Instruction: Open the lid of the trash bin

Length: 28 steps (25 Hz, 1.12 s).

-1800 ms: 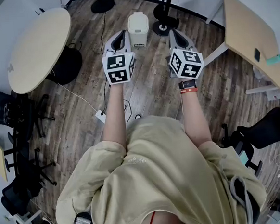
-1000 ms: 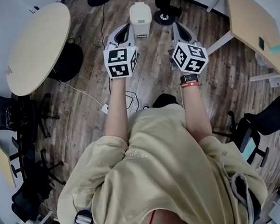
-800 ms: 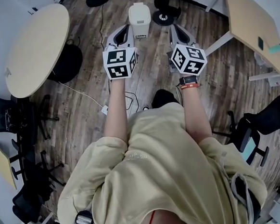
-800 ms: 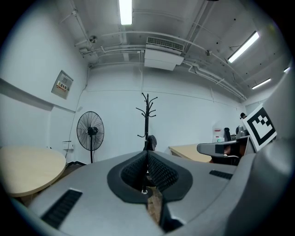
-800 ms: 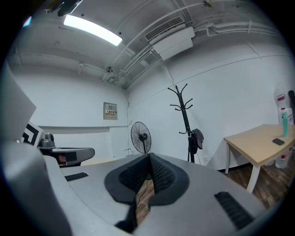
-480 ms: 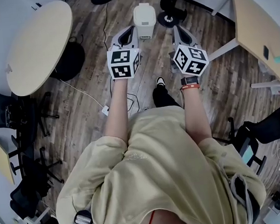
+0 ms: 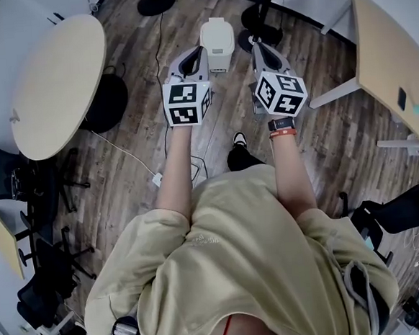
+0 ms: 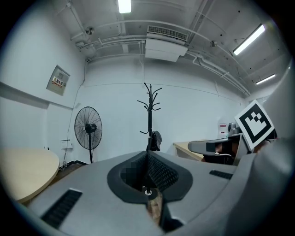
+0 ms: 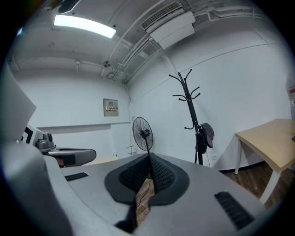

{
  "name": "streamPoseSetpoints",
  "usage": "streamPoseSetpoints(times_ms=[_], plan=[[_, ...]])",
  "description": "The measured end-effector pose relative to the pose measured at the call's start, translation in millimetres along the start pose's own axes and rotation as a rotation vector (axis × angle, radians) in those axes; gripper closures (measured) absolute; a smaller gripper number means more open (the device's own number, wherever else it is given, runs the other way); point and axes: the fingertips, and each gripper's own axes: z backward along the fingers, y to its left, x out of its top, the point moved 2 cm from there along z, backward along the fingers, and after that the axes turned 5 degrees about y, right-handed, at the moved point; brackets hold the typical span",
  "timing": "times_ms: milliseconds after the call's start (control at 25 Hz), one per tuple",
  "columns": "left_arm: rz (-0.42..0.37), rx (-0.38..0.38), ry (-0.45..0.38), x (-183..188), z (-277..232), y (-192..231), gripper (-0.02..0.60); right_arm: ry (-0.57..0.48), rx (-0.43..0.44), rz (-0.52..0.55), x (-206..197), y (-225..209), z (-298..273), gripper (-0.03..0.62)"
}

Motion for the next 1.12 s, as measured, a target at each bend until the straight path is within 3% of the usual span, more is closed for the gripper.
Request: streamPoseSetpoints(times_ms=[280, 480, 720, 1120], plan=[[-0.008, 0.059, 0.028, 8, -56, 10, 0.558, 0.025, 0.031, -0.032, 7, -40, -51, 0.579], [0.014, 0.062, 0.036, 9, -77, 28, 0.558, 0.042, 0.064, -0.036, 10, -40, -83, 0.579], [0.034, 0.069, 0.037, 16, -139, -9, 0.558, 0.044, 0.129, -0.003, 25, -92, -100, 0.579], [0.018, 0.076, 0.047, 16, -197, 8, 0.558, 0.063, 0.135, -0.042, 22, -129, -160, 0.577]])
